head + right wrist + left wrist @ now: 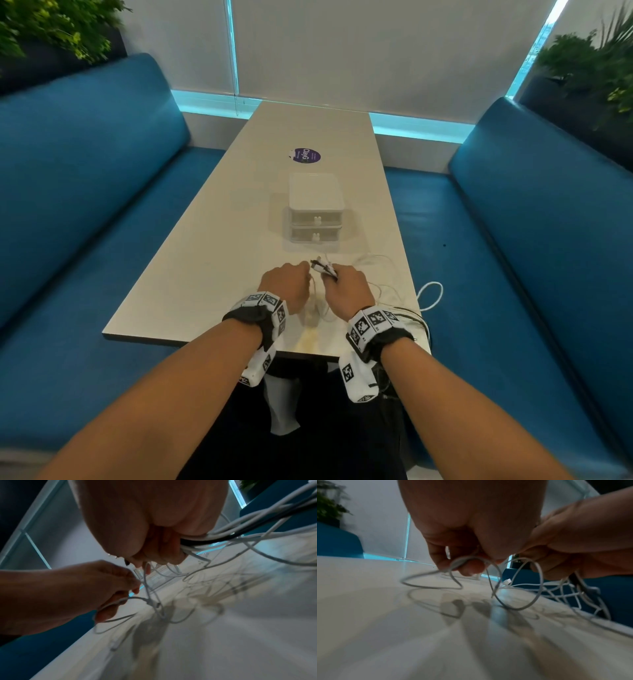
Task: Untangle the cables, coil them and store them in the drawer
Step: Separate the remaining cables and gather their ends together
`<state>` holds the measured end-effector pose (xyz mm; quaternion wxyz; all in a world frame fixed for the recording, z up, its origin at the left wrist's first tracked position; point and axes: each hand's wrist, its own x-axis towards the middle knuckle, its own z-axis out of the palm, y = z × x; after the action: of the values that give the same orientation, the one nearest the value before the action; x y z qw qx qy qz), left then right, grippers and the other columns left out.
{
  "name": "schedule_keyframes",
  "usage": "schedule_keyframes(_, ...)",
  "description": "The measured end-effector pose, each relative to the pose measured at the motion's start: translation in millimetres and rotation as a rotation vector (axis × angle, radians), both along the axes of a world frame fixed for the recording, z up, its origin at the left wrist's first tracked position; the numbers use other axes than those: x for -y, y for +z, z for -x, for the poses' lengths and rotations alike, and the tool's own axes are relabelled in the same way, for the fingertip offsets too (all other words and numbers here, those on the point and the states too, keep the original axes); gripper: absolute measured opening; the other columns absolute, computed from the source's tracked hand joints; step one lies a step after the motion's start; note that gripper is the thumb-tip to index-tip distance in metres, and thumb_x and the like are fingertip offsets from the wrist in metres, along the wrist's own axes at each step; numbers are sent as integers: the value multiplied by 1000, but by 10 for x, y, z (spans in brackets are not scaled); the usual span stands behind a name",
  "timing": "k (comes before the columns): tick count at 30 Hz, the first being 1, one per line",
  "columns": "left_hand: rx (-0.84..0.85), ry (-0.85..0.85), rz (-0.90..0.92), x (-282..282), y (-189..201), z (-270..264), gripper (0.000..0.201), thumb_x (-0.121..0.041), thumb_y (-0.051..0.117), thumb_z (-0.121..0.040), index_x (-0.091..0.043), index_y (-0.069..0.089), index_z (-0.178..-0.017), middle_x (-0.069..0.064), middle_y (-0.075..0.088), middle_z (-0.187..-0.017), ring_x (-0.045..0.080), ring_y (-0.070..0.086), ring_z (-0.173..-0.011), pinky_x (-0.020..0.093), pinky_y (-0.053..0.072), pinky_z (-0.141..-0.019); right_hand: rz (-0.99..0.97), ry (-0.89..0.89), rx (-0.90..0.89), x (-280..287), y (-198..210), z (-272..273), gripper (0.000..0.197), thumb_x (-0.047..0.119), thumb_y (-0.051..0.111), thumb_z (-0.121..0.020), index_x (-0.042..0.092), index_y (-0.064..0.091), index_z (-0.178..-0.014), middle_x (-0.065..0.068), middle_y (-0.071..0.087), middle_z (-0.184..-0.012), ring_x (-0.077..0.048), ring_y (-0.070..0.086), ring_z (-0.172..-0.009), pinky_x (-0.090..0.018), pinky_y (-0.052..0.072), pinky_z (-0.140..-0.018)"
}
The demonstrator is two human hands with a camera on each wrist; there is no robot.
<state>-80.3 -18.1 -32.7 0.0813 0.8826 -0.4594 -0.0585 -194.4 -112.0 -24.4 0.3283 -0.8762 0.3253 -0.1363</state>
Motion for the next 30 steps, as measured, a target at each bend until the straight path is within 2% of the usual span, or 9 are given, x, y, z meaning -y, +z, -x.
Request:
schedule_keyframes(4, -331, -44, 225, 33, -8, -4, 22, -27, 39, -104, -23, 61, -105, 5, 68, -88, 28, 64, -74, 41, 54, -68, -111, -11, -42, 8, -20, -49, 20, 18, 50, -96, 13, 69, -93, -8, 68, -86, -29, 62, -83, -32, 44, -67)
schedule_keyframes(7, -542, -13, 304, -50, 29, -100, 18, -30, 50, -101, -22, 63, -92, 2, 63, -69, 23, 60, -55, 40, 54, -55, -105, -42, -72, 81, -52, -22, 21, 28, 54, -96, 18, 72, -102, -6, 70, -91, -28, 63, -87, -31, 43, -68)
schedule_keyframes(8, -531, -1, 286, -79, 45, -148, 19, -33, 54, -100, -22, 61, -87, 2, 62, -68, 22, 60, -56, 37, 52, -53, -75, -60, -93, 122, -76, -3, 22, 29, 55, -96, 18, 72, -104, -7, 71, -94, -29, 63, -90, -31, 44, -69)
schedule_keyframes(10, -411, -9, 191, -142, 57, -269, 22, -38, 59, -97, -23, 60, -81, 1, 64, -75, 20, 62, -67, 31, 47, -60, -37, -96, -147, 206, -108, 40, 23, 30, 54, -96, 17, 71, -105, -10, 71, -97, -32, 64, -92, -32, 46, -70)
schedule_keyframes(14, -264, -41, 97, -280, 18, -500, 19, -34, 57, -99, -23, 61, -83, 0, 66, -83, 23, 63, -79, 34, 50, -73, -3, -180, -238, 345, -122, 140, 25, 31, 51, -97, 16, 69, -108, -13, 69, -99, -33, 62, -86, -31, 42, -66)
schedule_keyframes(19, -111, -68, 84, -436, -94, -643, 18, -20, 48, -101, -22, 66, -98, -4, 66, -90, 24, 63, -89, 34, 43, -85, 31, -281, -299, 491, -123, 256, 24, 29, 50, -97, 15, 66, -109, -12, 68, -102, -29, 59, -83, -32, 45, -69)
schedule_keyframes(24, 13, -81, 62, -496, -206, -667, 21, -18, 49, -100, -27, 66, -107, -3, 56, -119, 21, 52, -113, 38, 32, -99, 43, -323, -327, 556, -135, 345, 25, 31, 51, -97, 13, 65, -108, -13, 67, -103, -34, 64, -91, -40, 55, -79)
schedule_keyframes(28, 29, -84, 31, -478, -216, -626, 21, -23, 48, -101, -30, 65, -111, -5, 47, -140, 20, 44, -126, 40, 29, -102, 62, -342, -336, 535, -136, 330, 25, 31, 50, -97, 13, 65, -108, -12, 67, -103, -34, 64, -89, -39, 54, -77)
schedule_keyframes(30, 39, -77, 19, -420, -182, -578, 24, -26, 43, -103, -30, 66, -109, -5, 54, -129, 21, 52, -119, 41, 30, -97, 74, -360, -344, 514, -123, 311, 27, 32, 49, -97, 13, 65, -108, -12, 67, -102, -33, 64, -88, -35, 52, -73)
